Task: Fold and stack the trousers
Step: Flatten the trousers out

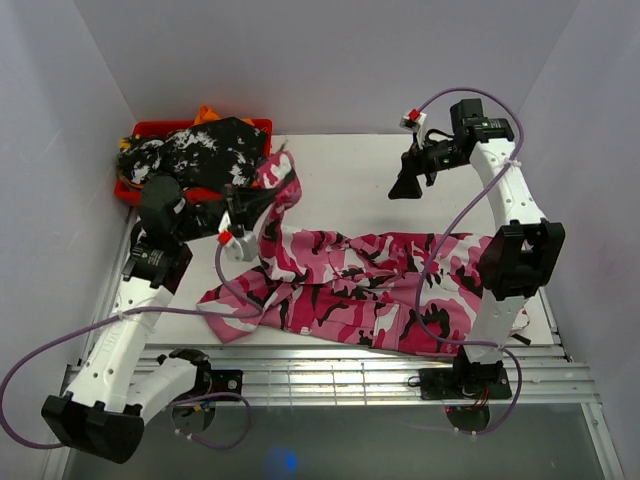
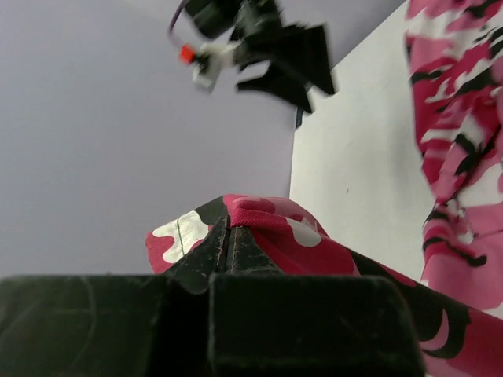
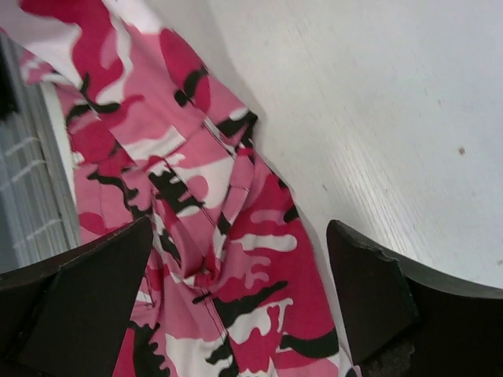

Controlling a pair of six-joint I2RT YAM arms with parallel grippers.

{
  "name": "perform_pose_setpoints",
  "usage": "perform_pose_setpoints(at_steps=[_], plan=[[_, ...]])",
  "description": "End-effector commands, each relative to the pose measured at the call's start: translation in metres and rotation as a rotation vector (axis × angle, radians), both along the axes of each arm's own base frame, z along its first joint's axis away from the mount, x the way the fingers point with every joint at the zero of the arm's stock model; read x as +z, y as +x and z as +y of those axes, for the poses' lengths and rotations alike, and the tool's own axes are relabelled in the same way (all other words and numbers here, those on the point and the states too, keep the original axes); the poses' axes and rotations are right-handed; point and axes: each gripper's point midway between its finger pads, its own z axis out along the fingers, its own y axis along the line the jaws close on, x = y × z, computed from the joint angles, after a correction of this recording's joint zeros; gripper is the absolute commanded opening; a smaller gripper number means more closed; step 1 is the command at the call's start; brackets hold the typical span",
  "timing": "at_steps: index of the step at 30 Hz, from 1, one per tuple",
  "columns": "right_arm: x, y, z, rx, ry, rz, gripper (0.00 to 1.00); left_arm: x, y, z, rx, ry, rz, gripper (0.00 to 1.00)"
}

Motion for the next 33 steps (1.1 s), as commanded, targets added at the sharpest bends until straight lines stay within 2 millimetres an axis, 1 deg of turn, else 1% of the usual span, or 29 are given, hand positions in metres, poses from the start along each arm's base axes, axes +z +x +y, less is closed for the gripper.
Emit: perform_pose_setpoints(at_steps=[1, 2, 3, 4, 5, 6, 7, 8, 9, 10, 11, 13, 14, 16, 17, 19, 20, 21, 23, 25, 26, 28, 29, 31, 32, 33], plan=[[0.079, -0.034, 0.022, 0.102, 0.241, -0.052, 0.96, 0.002, -0.053, -0.034, -0.191, 0.067, -0.214, 0.00], [0.090, -0.043, 0.029, 0.125, 0.277, -0.062, 0.94, -0.003, -0.070, -0.046, -0.267, 0.073, -0.254, 0.00], [0.109, -0.056, 0.034, 0.151, 0.308, -0.106, 0.90, -0.013, -0.077, -0.051, -0.302, 0.082, -0.279, 0.00], [0.112, -0.059, 0.042, 0.164, 0.343, -0.113, 0.90, -0.012, -0.089, -0.057, -0.346, 0.085, -0.339, 0.00], [0.128, -0.077, 0.052, 0.206, 0.357, -0.168, 0.90, -0.013, -0.096, -0.060, -0.375, 0.084, -0.364, 0.00], [0.135, -0.078, 0.059, 0.234, 0.368, -0.235, 0.90, -0.020, -0.099, -0.063, -0.396, 0.089, -0.379, 0.00], [0.128, -0.089, 0.065, 0.247, 0.383, -0.197, 0.90, -0.022, -0.103, -0.064, -0.412, 0.100, -0.450, 0.00], [0.140, -0.109, 0.075, 0.293, 0.403, -0.230, 0.90, -0.023, -0.108, -0.064, -0.424, 0.105, -0.495, 0.00], [0.143, -0.117, 0.081, 0.313, 0.415, -0.234, 0.90, -0.032, -0.111, -0.065, -0.449, 0.110, -0.516, 0.00], [0.149, -0.121, 0.089, 0.336, 0.429, -0.270, 0.90, -0.035, -0.113, -0.065, -0.456, 0.114, -0.549, 0.00], [0.149, -0.141, 0.101, 0.373, 0.441, -0.241, 0.90, -0.036, -0.115, -0.066, -0.461, 0.125, -0.619, 0.00], [0.149, -0.151, 0.112, 0.397, 0.450, -0.235, 0.90, -0.044, -0.119, -0.067, -0.483, 0.129, -0.657, 0.00], [0.149, -0.159, 0.124, 0.418, 0.464, -0.213, 0.90, -0.044, -0.121, -0.067, -0.491, 0.129, -0.692, 0.00], [0.147, -0.162, 0.134, 0.431, 0.475, -0.186, 0.90, -0.048, -0.124, -0.067, -0.497, 0.133, -0.722, 0.00], [0.144, -0.165, 0.145, 0.457, 0.477, -0.170, 0.90, -0.048, -0.124, -0.067, -0.496, 0.137, -0.753, 0.00], [0.143, -0.169, 0.154, 0.484, 0.480, -0.154, 0.90, -0.046, -0.124, -0.067, -0.491, 0.138, -0.753, 0.00], [0.140, -0.173, 0.163, 0.504, 0.480, -0.135, 0.90, -0.042, -0.124, -0.067, -0.489, 0.137, -0.756, 0.00], [0.143, -0.175, 0.168, 0.509, 0.488, -0.130, 0.90, -0.043, -0.124, -0.067, -0.492, 0.143, -0.762, 0.00], [0.138, -0.173, 0.178, 0.508, 0.480, -0.126, 0.90, -0.044, -0.126, -0.067, -0.502, 0.142, -0.782, 0.00], [0.142, -0.173, 0.182, 0.518, 0.491, -0.093, 0.90, -0.045, -0.128, -0.067, -0.511, 0.143, -0.798, 0.00], [0.138, -0.172, 0.186, 0.524, 0.490, -0.069, 0.92, -0.047, -0.128, -0.067, -0.515, 0.144, -0.797, 0.00], [0.141, -0.176, 0.188, 0.539, 0.495, -0.060, 0.97, -0.048, -0.127, -0.068, -0.512, 0.149, -0.802, 0.00], [0.142, -0.181, 0.191, 0.555, 0.497, -0.055, 0.77, -0.050, -0.124, -0.068, -0.508, 0.155, -0.794, 0.00], [0.145, -0.185, 0.192, 0.580, 0.504, -0.068, 0.40, -0.050, -0.120, -0.069, -0.494, 0.165, -0.799, 0.00], [0.148, -0.185, 0.192, 0.571, 0.501, -0.080, 0.08, -0.051, -0.117, -0.069, -0.485, 0.173, -0.792, 0.00], [0.149, -0.179, 0.190, 0.539, 0.491, -0.099, 0.08, -0.052, -0.111, -0.069, -0.453, 0.193, -0.790, 0.20]])
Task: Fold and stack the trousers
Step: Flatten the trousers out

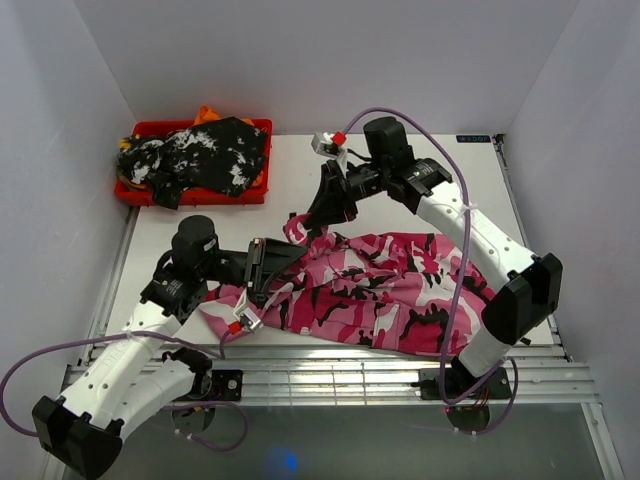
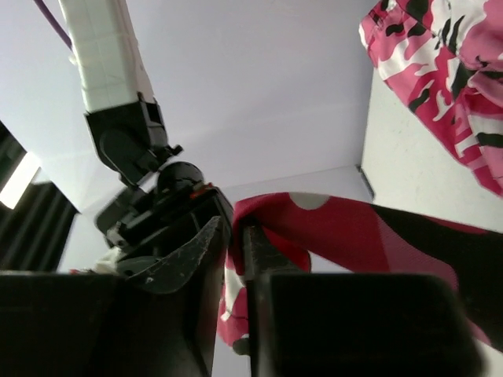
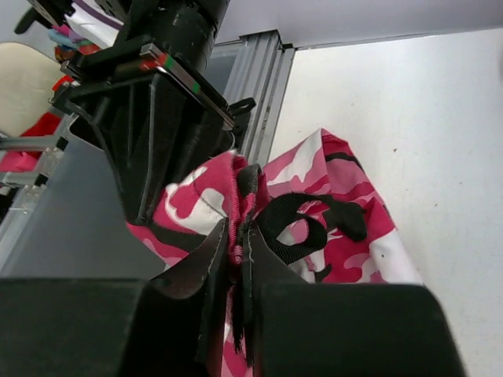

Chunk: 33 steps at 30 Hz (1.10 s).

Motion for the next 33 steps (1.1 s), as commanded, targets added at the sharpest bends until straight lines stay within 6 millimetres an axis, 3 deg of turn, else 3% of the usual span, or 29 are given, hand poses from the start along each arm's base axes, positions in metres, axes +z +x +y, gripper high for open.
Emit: perform_pose_setpoints(at_steps=[1, 3, 4, 5, 7, 8, 11, 12, 13, 14, 16, 19, 20, 21, 22, 24, 25, 27, 28, 31, 33], plan=[[0.035, 0.012, -0.002, -0.071, 0.055, -0.125, 0.08, 0.011, 0.002, 0.001, 0.021, -0.011, -0.076, 0.32], [0.045, 0.054, -0.021, -0.235, 0.047, -0.163, 0.08, 0.020, 0.017, 0.008, 0.135, -0.033, -0.023, 0.50], [0.050, 0.077, -0.031, -0.325, 0.039, -0.172, 0.08, 0.019, 0.024, 0.011, 0.179, -0.044, 0.002, 0.71], [0.065, 0.115, -0.058, -0.460, 0.062, -0.153, 0.08, 0.027, 0.031, 0.015, 0.231, -0.080, 0.050, 0.76], [0.083, 0.160, -0.093, -0.662, 0.084, -0.138, 0.08, 0.035, 0.051, 0.029, 0.379, -0.121, 0.091, 0.81], [0.099, 0.189, -0.127, -0.772, 0.125, -0.173, 0.08, 0.045, 0.060, 0.034, 0.432, -0.164, 0.101, 0.81], [0.142, 0.230, -0.195, -1.069, 0.214, -0.188, 0.08, 0.054, 0.088, 0.057, 0.620, -0.266, 0.314, 0.84], [0.159, 0.234, -0.208, -1.125, 0.256, -0.226, 0.08, 0.050, 0.092, 0.059, 0.650, -0.282, 0.465, 0.84], [0.175, 0.240, -0.230, -1.247, 0.283, -0.272, 0.08, 0.062, 0.092, 0.059, 0.657, -0.282, 0.541, 0.81], [0.182, 0.240, -0.237, -1.295, 0.295, -0.304, 0.08, 0.034, 0.090, 0.057, 0.683, -0.189, 0.685, 0.76], [0.190, 0.246, -0.260, -1.433, 0.314, -0.390, 0.08, 0.006, 0.085, 0.047, 0.677, -0.084, 0.909, 0.71], [0.204, 0.242, -0.282, -1.590, 0.309, -0.490, 0.08, -0.029, 0.073, 0.039, 0.690, 0.021, 1.219, 0.71], [0.210, 0.236, -0.285, -1.604, 0.303, -0.536, 0.08, -0.046, 0.078, 0.036, 0.726, 0.057, 1.305, 0.70], [0.215, 0.233, -0.289, -1.619, 0.307, -0.553, 0.08, -0.051, 0.082, 0.035, 0.746, 0.053, 1.355, 0.69], [0.220, 0.227, -0.289, -1.614, 0.317, -0.570, 0.08, -0.052, 0.086, 0.033, 0.759, 0.033, 1.393, 0.69], [0.232, 0.207, -0.281, -1.572, 0.352, -0.594, 0.08, -0.036, 0.096, 0.025, 0.735, -0.071, 1.492, 0.71], [0.235, 0.197, -0.271, -1.518, 0.374, -0.600, 0.08, -0.026, 0.099, 0.021, 0.713, -0.103, 1.519, 0.77], [0.251, 0.164, -0.258, -1.446, 0.465, -0.637, 0.08, 0.003, 0.111, 0.011, 0.675, -0.203, 1.665, 0.84], [0.257, 0.153, -0.253, -1.421, 0.492, -0.651, 0.08, 0.006, 0.115, 0.007, 0.672, -0.217, 1.738, 0.85], [0.279, 0.112, -0.245, -1.347, 0.558, -0.673, 0.08, -0.008, 0.131, -0.003, 0.692, -0.223, 2.043, 0.88], [0.272, 0.102, -0.241, -1.322, 0.535, -0.657, 0.08, -0.019, 0.139, -0.010, 0.698, -0.254, 2.196, 0.88]])
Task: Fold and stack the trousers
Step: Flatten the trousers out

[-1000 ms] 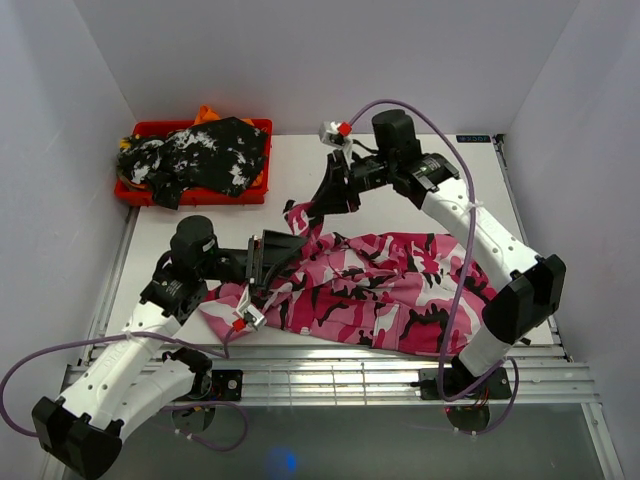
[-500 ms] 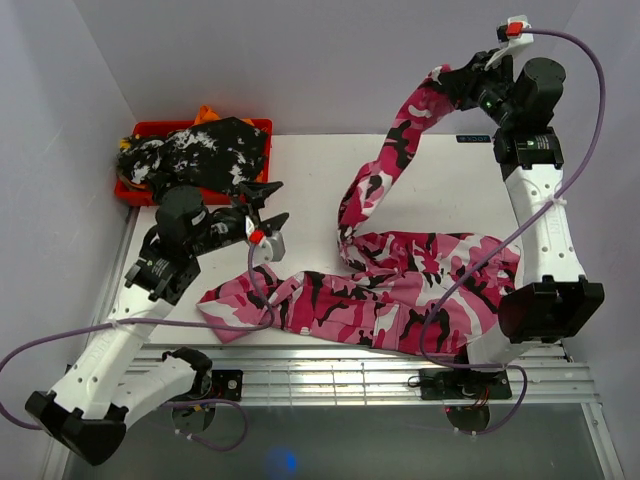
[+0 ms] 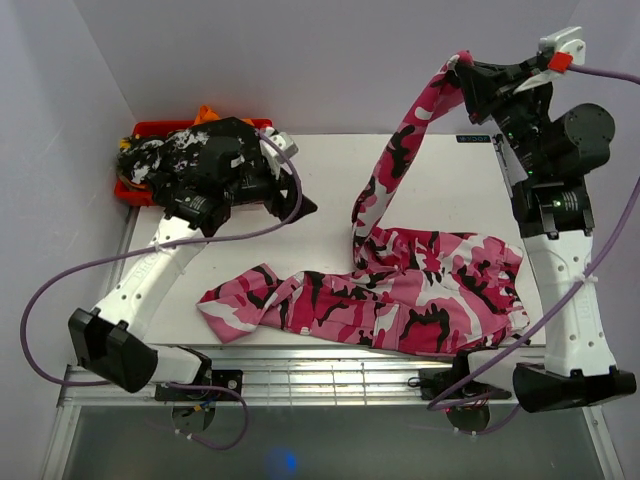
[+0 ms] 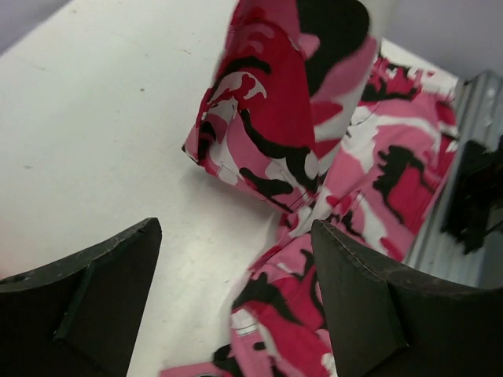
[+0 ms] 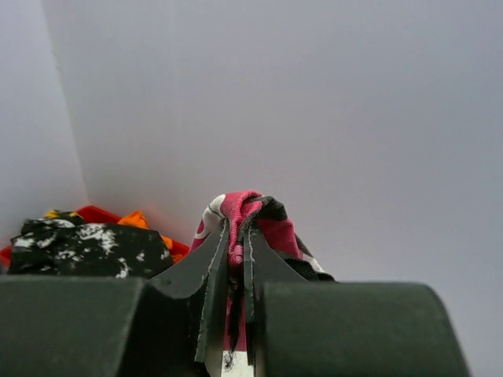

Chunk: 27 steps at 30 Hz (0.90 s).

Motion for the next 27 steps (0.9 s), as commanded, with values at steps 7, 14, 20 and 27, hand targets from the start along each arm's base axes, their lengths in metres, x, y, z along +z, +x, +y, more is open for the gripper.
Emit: perform_pose_setpoints(at_steps=[7, 14, 20, 27], plan=[[-0.052, -0.107, 0.031, 0.266, -0.189, -0.010, 0.08, -0.049, 0.061, -0.038, 0.134, -0.255, 0.630, 0.86], [-0.139, -0.187, 0.045, 0.465, -0.340, 0.028, 0.08, -0.123, 0.076, -0.086, 0.063, -0.196, 0.917, 0.96], [-0.155, -0.207, 0.051, 0.540, -0.401, -0.002, 0.08, -0.188, 0.059, -0.104, 0.102, -0.094, 1.027, 0.98], [-0.183, -0.217, 0.058, 0.646, -0.442, 0.035, 0.08, -0.235, 0.060, -0.131, 0.157, 0.051, 0.989, 0.80]])
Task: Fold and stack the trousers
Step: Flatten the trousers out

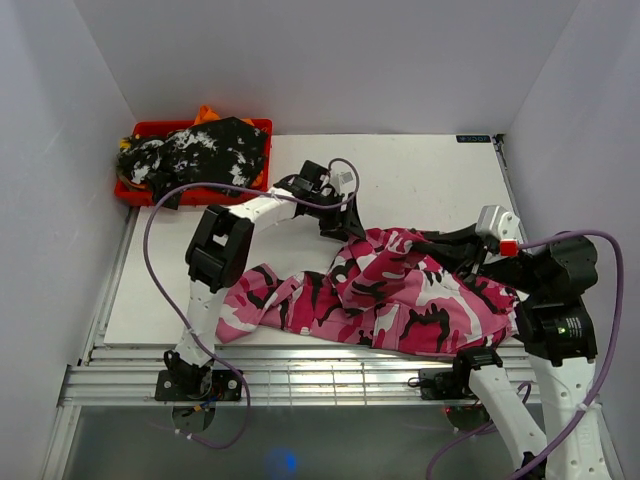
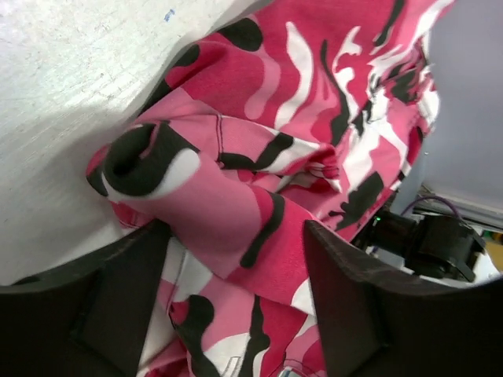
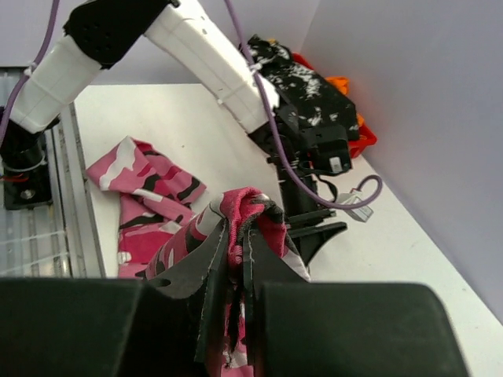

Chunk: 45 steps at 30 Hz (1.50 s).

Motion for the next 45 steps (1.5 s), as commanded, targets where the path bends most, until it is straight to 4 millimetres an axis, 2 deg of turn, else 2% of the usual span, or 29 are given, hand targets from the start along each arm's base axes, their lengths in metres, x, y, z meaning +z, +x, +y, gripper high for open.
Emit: perform_pose_setpoints(at_steps=[1, 2, 5, 6, 7, 8, 9, 11, 12, 13, 14, 15, 16, 20, 21, 22, 24, 25, 26, 27, 28, 30, 32, 33, 35, 36, 41, 43, 45], plan=[[-0.015, -0.013, 0.006, 0.089, -0.036, -0.005, 0.08, -0.008, 0.004, -0.008, 0.001, 0.073, -0.052, 0.76], [-0.018, -0.014, 0.007, 0.105, -0.038, 0.001, 0.08, -0.011, 0.007, -0.009, 0.001, 0.073, -0.058, 0.68], [-0.030, -0.012, 0.008, 0.120, -0.063, -0.014, 0.10, -0.006, 0.017, -0.014, -0.017, 0.056, -0.110, 0.20], [-0.033, -0.010, 0.007, 0.111, -0.068, -0.018, 0.15, 0.012, 0.026, -0.020, -0.026, 0.025, -0.160, 0.01], [-0.038, -0.003, 0.005, 0.085, -0.077, 0.002, 0.21, 0.023, 0.032, -0.023, -0.039, 0.012, -0.211, 0.00], [-0.041, 0.001, 0.004, 0.069, -0.091, -0.006, 0.39, 0.036, 0.038, -0.027, -0.044, -0.012, -0.260, 0.00], [-0.044, 0.008, 0.002, 0.043, -0.101, 0.002, 0.48, 0.064, 0.044, -0.032, -0.055, -0.050, -0.330, 0.00], [-0.054, 0.031, -0.010, -0.072, -0.159, 0.043, 0.73, 0.093, 0.051, -0.034, -0.093, -0.076, -0.468, 0.00], [-0.061, 0.052, -0.024, -0.200, -0.195, 0.076, 0.79, 0.117, 0.047, -0.035, -0.114, -0.090, -0.549, 0.00], [-0.072, 0.069, -0.033, -0.268, -0.231, 0.130, 0.83, 0.126, 0.044, -0.033, -0.130, -0.084, -0.604, 0.00], [-0.076, 0.076, -0.041, -0.325, -0.260, 0.155, 0.87, 0.132, 0.041, -0.031, -0.179, -0.073, -0.698, 0.00], [-0.079, 0.087, -0.051, -0.386, -0.294, 0.159, 0.88, 0.156, 0.031, -0.026, -0.201, -0.084, -0.779, 0.00], [-0.085, 0.101, -0.066, -0.467, -0.321, 0.179, 0.89, 0.138, 0.013, -0.026, -0.259, -0.058, -0.805, 0.00], [-0.073, 0.119, -0.084, -0.537, -0.335, 0.171, 0.92, 0.124, -0.050, -0.017, -0.472, 0.003, -1.038, 0.00], [-0.065, 0.124, -0.090, -0.563, -0.336, 0.166, 0.92, 0.119, -0.073, -0.025, -0.581, 0.010, -1.144, 0.00], [-0.071, 0.135, -0.099, -0.585, -0.349, 0.201, 0.92, 0.108, -0.087, -0.013, -0.609, 0.056, -1.205, 0.00], [-0.069, 0.138, -0.109, -0.573, -0.363, 0.236, 0.93, 0.098, -0.120, -0.016, -0.760, 0.070, -1.361, 0.00], [-0.083, 0.151, -0.126, -0.586, -0.400, 0.284, 0.94, 0.094, -0.124, -0.012, -0.787, 0.102, -1.429, 0.00], [-0.091, 0.154, -0.132, -0.576, -0.430, 0.314, 0.95, 0.077, -0.142, 0.000, -0.850, 0.120, -1.455, 0.00], [-0.086, 0.158, -0.134, -0.541, -0.432, 0.322, 0.95, 0.070, -0.156, 0.001, -0.903, 0.118, -1.494, 0.00], [-0.112, 0.159, -0.153, -0.516, -0.462, 0.436, 0.96, 0.065, -0.162, 0.004, -0.967, 0.125, -1.568, 0.00], [-0.135, 0.168, -0.164, -0.454, -0.468, 0.562, 0.97, 0.037, -0.184, 0.018, -1.084, 0.157, -1.604, 0.00], [-0.138, 0.165, -0.166, -0.391, -0.502, 0.635, 0.90, 0.028, -0.189, 0.024, -1.166, 0.199, -1.708, 0.00], [-0.155, 0.173, -0.170, -0.364, -0.505, 0.716, 0.89, 0.005, -0.203, 0.034, -1.242, 0.212, -1.712, 0.00], [-0.160, 0.179, -0.173, -0.356, -0.506, 0.768, 0.85, 0.000, -0.204, 0.033, -1.299, 0.242, -1.841, 0.00], [-0.173, 0.185, -0.176, -0.347, -0.510, 0.808, 0.85, -0.016, -0.209, 0.041, -1.344, 0.278, -1.852, 0.00], [-0.194, 0.199, -0.165, -0.278, -0.565, 0.825, 0.86, -0.015, -0.205, 0.034, -1.339, 0.321, -1.966, 0.21], [-0.202, 0.201, -0.149, -0.203, -0.608, 0.801, 0.88, -0.013, -0.202, 0.031, -1.335, 0.339, -1.988, 0.25], [-0.219, 0.199, -0.132, -0.133, -0.673, 0.792, 0.98, -0.014, -0.203, 0.031, -1.359, 0.336, -2.014, 0.25]])
